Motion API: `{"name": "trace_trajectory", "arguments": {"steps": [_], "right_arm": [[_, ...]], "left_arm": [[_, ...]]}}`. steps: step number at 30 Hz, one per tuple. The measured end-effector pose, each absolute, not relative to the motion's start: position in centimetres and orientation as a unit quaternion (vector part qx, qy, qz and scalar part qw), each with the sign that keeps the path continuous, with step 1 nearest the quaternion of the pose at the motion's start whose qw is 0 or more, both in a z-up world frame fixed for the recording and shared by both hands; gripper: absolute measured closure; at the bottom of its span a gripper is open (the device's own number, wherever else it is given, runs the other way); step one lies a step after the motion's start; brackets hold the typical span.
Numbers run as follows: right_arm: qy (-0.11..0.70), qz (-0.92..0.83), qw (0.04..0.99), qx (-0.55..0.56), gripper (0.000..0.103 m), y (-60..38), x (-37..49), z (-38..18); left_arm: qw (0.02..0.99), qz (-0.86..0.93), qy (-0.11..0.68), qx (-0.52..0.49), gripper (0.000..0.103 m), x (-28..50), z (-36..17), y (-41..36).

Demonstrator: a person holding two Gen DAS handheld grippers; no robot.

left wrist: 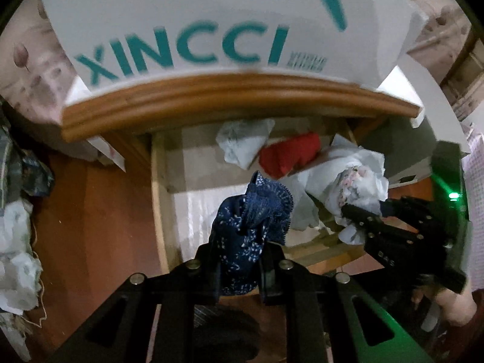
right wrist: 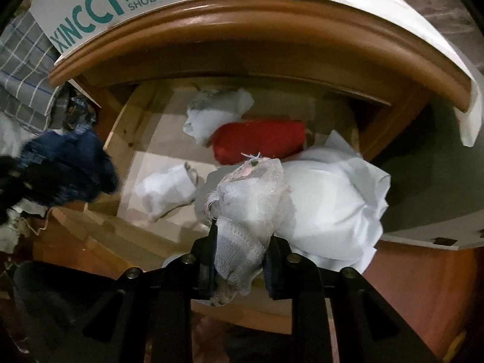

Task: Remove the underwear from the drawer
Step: 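Lift the grey-white underwear with the right gripper while the left lifts the navy underwear, then carry the navy patterned underwear into the white box and open the left gripper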

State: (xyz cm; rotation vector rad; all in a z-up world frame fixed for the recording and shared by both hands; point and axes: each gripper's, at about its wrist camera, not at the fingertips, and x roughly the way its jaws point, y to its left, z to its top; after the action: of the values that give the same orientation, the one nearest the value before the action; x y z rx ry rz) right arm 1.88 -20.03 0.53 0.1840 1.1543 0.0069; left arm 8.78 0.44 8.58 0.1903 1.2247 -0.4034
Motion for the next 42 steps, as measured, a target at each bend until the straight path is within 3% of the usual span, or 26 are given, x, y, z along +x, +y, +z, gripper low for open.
{"name": "trace_trajectory", "arguments": {"steps": [17,23,32,42], "right_arm": [[0.541,-0.029,0.84,0.041,0.082,-20.6,1.2,-0.9],[0.537,-0.03,0.842,0.05,0.082,-20.8,1.1,-1.0],[0.527,-0.029,0.848,0.058,0.082,-21.3,0.6,-0.7],[0.527,-0.031,0.845,0.091,0.082,-22.2,0.5,-0.9]], "left_arm": [[0.895,-0.192,0.399,0.061,0.086,9.2,26.4,4.0],[0.913,-0.161,0.366,0.079,0.086,12.4,30.1,4.0],[0.911,-0.127,0.375,0.113,0.086,18.9,28.3,2.5],[0.895,-0.106,0.415,0.127,0.086,24.2,22.9,0.8]]}}
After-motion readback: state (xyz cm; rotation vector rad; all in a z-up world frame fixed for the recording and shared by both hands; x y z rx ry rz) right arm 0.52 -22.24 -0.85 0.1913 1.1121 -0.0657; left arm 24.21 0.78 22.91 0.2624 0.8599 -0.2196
